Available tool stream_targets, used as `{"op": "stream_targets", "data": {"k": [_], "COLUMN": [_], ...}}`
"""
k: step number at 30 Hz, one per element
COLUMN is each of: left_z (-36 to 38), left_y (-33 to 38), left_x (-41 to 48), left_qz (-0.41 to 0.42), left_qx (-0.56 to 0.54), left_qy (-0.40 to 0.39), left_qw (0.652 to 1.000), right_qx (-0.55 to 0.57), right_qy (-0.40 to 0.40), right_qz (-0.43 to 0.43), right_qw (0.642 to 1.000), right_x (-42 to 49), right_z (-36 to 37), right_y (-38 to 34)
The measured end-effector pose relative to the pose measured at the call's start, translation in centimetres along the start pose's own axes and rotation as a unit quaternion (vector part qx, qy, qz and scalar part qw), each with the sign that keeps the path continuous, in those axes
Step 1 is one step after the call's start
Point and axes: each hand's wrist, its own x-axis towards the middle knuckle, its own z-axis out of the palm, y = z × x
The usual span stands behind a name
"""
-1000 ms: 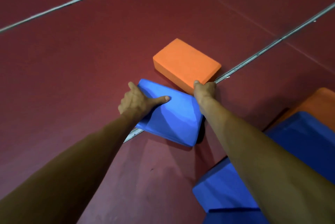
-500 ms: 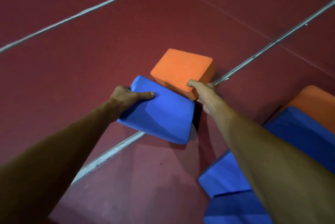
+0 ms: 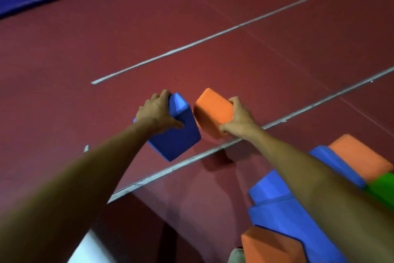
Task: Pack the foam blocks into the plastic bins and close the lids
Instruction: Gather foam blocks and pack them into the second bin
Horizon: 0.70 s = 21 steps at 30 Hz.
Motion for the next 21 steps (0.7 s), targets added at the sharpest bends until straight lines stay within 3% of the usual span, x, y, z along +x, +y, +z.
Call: {"op": "stream_targets", "data": {"k": [6,12,21], "left_z": [-8.6,-17.7,-24.7], "left_y": [-3.5,-8.4,-17.0], "left_x": [-12.3,-24.9,-49.5], "left_qz": [-0.02,-0.014,-0.186], "left_qx": [0.1,0.226,0.152], "left_qy": [0.086,0.063,0.116], "left_qw": [0.991,0.972,0.964], "right_qx": [-0.098,-0.139,-0.183], "right_qy": [-0.074,-0.173,-0.263], "right_qz": [-0.163,-0.304,-0.456], "right_qw": [0.979,0.927,0.831], "right_x": [-7.1,-16.4,-34.0], "right_z": [-3.2,-2.4,3.1], "right_y": [-9.7,-21.1,-35.6]}}
